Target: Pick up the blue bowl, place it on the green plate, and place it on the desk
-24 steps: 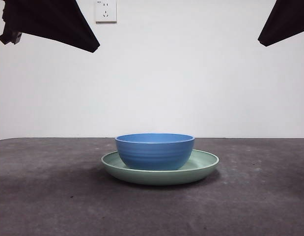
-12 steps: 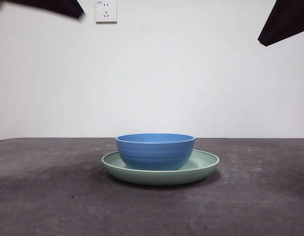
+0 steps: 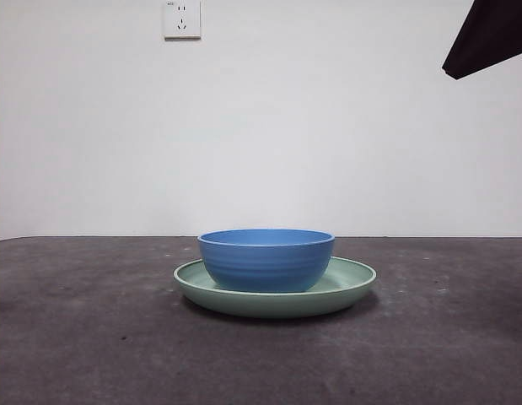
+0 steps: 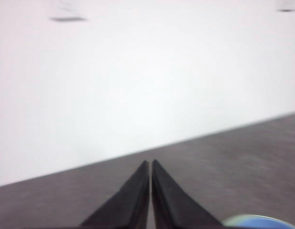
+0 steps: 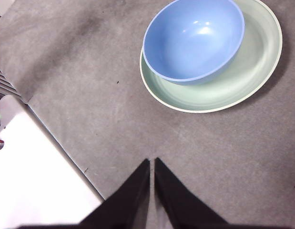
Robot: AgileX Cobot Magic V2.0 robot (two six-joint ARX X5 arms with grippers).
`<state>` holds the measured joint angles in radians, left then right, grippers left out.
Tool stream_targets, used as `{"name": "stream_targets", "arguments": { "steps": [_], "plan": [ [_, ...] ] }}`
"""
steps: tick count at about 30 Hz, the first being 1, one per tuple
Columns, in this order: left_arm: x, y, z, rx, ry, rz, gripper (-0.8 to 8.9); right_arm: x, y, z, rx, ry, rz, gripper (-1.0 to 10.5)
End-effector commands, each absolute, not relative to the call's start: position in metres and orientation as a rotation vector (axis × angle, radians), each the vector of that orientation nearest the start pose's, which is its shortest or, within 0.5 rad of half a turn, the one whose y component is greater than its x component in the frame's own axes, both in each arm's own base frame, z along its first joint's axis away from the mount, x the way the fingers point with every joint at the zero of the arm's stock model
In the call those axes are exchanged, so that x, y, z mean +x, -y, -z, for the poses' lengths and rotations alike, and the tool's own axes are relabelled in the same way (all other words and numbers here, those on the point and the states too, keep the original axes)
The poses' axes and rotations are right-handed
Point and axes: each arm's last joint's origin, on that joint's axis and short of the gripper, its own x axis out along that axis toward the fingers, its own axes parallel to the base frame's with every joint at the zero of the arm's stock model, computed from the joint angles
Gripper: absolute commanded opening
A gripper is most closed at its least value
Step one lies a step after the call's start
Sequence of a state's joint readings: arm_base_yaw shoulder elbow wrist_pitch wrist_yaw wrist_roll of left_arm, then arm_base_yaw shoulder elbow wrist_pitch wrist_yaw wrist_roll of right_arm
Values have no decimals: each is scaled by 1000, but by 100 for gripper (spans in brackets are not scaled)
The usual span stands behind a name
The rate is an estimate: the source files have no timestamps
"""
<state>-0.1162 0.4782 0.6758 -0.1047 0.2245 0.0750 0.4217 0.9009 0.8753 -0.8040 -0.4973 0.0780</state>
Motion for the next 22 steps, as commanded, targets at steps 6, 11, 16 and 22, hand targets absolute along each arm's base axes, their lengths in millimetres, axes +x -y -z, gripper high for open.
{"name": "stream_targets", "arguments": {
  "steps": [6,11,16,22],
  "plan": [
    [94,6,-284,109,100,149,9,146,-82,-300,87,-868,-845,10],
    [91,4,-243,105,59,126,9,146,-82,-300,87,-868,-845,10],
    [93,4,-209,100,11,128,9,146,-82,-300,87,-868,-845,10],
    [94,4,-183,98,-34,127,9,146,-82,-300,88,-868,-845,11]
  ]
}}
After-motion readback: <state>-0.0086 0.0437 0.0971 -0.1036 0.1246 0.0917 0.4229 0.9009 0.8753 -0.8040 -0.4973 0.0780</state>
